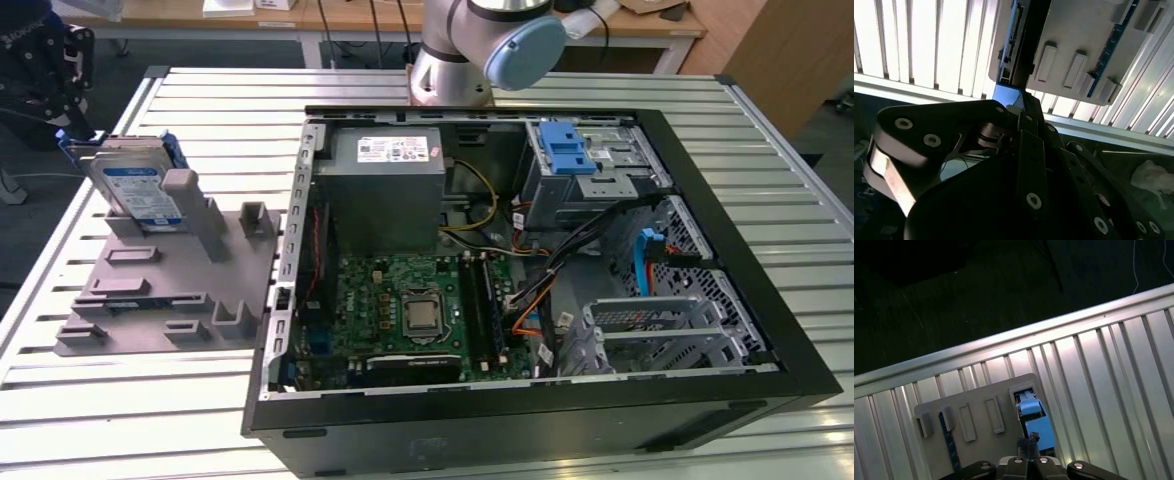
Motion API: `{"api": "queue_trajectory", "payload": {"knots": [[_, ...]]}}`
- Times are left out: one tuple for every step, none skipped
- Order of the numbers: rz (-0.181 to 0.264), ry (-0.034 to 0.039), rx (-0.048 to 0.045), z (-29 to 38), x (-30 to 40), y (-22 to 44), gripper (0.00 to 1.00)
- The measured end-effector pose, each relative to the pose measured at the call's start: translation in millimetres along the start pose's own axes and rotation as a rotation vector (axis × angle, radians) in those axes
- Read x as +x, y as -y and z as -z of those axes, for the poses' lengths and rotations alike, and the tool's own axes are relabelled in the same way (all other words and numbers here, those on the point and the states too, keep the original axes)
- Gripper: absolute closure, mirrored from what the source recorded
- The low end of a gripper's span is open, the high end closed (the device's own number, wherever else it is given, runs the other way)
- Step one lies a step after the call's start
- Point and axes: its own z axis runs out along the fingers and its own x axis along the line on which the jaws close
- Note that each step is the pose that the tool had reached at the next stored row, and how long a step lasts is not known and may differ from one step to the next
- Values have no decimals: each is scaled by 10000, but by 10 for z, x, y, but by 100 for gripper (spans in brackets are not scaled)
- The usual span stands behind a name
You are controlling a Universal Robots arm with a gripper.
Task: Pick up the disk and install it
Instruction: 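Pick up the disk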
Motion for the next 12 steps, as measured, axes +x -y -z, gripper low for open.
{"api": "queue_trajectory", "payload": {"knots": [[132, 5, -1, 0, 0, 0, 89], [273, 8, -1, 0, 0, 0, 89], [397, 8, -2, 0, 0, 0, 89], [504, 6, -1, 0, 0, 0, 89], [599, 4, -1, 0, 0, 0, 89], [663, 3, 0, -1, 0, 0, 89], [676, 2, 0, 0, 0, 0, 89], [681, 2, 0, -1, 0, 0, 89], [685, 2, 1, 0, -1, 0, 89], [688, 1, -1, 0, -1, 0, 89], [688, 1, 0, 0, -1, 0, 89], [696, 7, -3, 0, -1, 0, 89]]}}
